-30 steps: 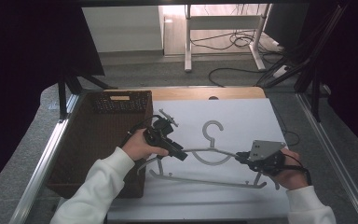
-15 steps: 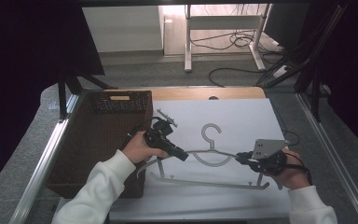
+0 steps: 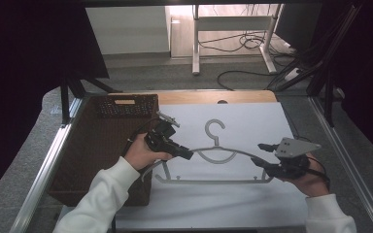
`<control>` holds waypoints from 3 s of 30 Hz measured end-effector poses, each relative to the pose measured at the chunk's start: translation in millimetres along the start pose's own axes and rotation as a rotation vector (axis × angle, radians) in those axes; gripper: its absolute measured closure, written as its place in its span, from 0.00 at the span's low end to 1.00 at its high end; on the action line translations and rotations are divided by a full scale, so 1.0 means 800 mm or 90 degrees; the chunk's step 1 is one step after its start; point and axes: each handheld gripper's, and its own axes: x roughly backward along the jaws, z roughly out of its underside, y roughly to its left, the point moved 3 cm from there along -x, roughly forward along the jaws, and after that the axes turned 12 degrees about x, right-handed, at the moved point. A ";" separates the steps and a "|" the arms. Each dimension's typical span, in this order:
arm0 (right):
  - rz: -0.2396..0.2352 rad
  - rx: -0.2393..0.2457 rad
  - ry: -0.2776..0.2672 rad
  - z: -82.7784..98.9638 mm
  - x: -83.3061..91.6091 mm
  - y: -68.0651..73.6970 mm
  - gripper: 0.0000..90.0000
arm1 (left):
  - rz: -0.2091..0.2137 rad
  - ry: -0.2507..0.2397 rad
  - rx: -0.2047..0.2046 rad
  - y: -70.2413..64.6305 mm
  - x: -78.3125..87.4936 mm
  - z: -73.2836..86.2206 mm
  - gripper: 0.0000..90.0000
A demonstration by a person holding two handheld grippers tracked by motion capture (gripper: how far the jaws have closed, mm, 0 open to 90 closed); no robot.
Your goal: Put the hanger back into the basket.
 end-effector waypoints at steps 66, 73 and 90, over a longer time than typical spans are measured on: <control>-0.012 -0.207 0.122 0.068 -0.027 0.026 0.36 | -0.267 -0.350 0.123 0.087 0.241 0.167 0.90; -0.002 -0.212 0.112 0.066 -0.024 0.024 0.36 | -0.292 -0.371 0.151 0.099 0.254 0.194 0.90; -0.006 -0.208 0.115 0.066 -0.028 0.025 0.36 | -0.330 -0.399 0.219 0.136 0.256 0.233 0.90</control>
